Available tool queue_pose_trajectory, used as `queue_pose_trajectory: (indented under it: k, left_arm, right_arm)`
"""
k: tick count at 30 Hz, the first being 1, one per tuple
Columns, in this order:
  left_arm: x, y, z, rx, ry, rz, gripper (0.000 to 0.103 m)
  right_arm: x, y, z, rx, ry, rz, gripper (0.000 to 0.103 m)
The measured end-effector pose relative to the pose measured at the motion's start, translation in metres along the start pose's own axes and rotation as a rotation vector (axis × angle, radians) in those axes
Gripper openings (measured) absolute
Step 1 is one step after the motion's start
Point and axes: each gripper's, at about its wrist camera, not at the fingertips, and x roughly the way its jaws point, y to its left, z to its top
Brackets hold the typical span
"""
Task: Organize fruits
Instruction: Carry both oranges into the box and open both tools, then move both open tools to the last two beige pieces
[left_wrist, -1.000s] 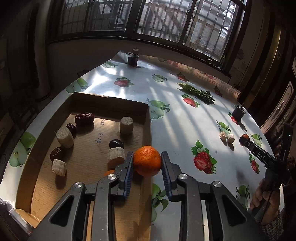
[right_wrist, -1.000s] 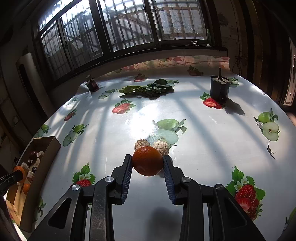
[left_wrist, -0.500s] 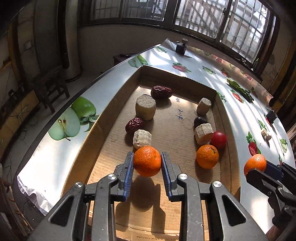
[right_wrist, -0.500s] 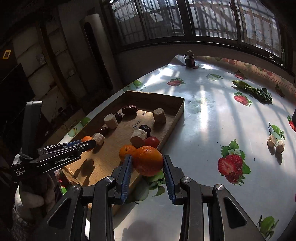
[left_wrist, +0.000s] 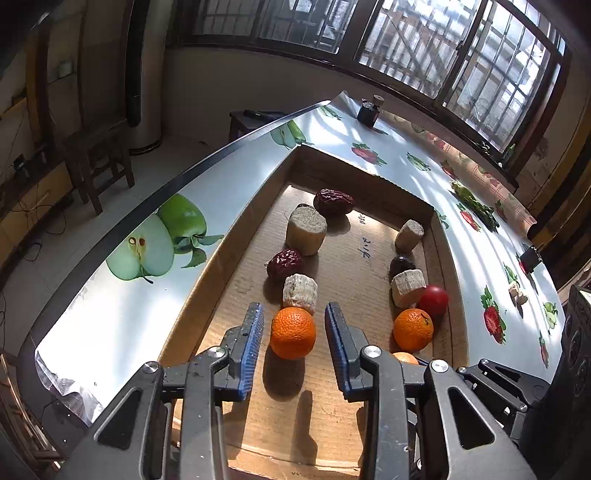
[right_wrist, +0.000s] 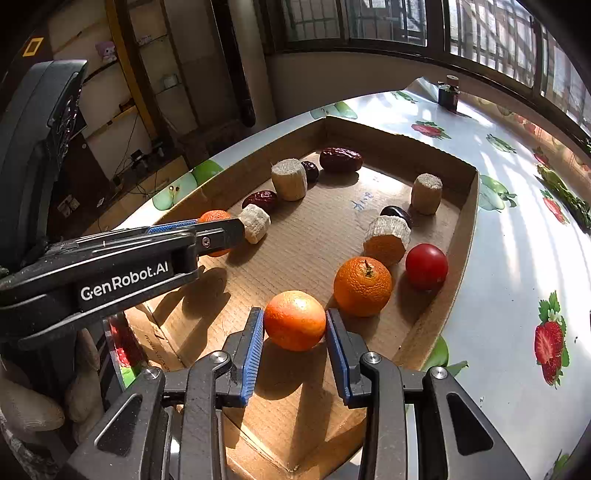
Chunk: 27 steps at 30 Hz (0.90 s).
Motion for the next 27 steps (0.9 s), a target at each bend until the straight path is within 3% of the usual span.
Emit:
queue_pose_trajectory:
  k: [2, 3, 5, 10, 12, 13, 17, 22, 27]
  left_arm:
    - [-0.006, -0.001, 0.003, -0.001, -0.018, 0.010, 0.038]
    - [-0.010, -0.002, 0.004, 0.002, -0.030, 0.018, 0.038]
    - [-0.017, -0.006, 0.007, 0.011, -0.053, 0.034, 0.042]
    - [-0.036, -0.020, 0.007, 0.051, -0.112, 0.082, 0.064]
    - [-0.042, -0.031, 0.005, 0.082, -0.131, 0.105, 0.081]
    - [-0.045, -0.038, 0.003, 0.101, -0.140, 0.109, 0.084]
    - [-0.052, -0.068, -0.007, 0.184, -0.143, 0.082, 0.086]
    - [-0.058, -0.106, -0.022, 0.298, -0.166, 0.131, 0.086]
    - [-0.060, -0.129, -0.029, 0.351, -0.165, 0.139, 0.086]
  right_arm:
    - [0.001, -0.002, 0.000, 0.016, -0.006, 0.004, 0.040]
    - [-0.001, -0.003, 0.000, 0.020, -0.013, 0.007, 0.051]
    - [-0.007, -0.003, 0.001, 0.029, -0.036, 0.023, 0.064]
    - [-0.038, -0.010, 0.000, 0.046, -0.100, 0.017, 0.065]
    - [-0.052, -0.017, -0.005, 0.059, -0.120, -0.001, 0.068]
    - [-0.058, -0.022, -0.008, 0.070, -0.128, -0.014, 0.068]
    - [-0.080, -0.048, -0.023, 0.126, -0.140, -0.068, 0.069]
    - [-0.105, -0.089, -0.046, 0.217, -0.149, -0.134, 0.069]
    - [-0.128, -0.120, -0.067, 0.285, -0.163, -0.172, 0.069]
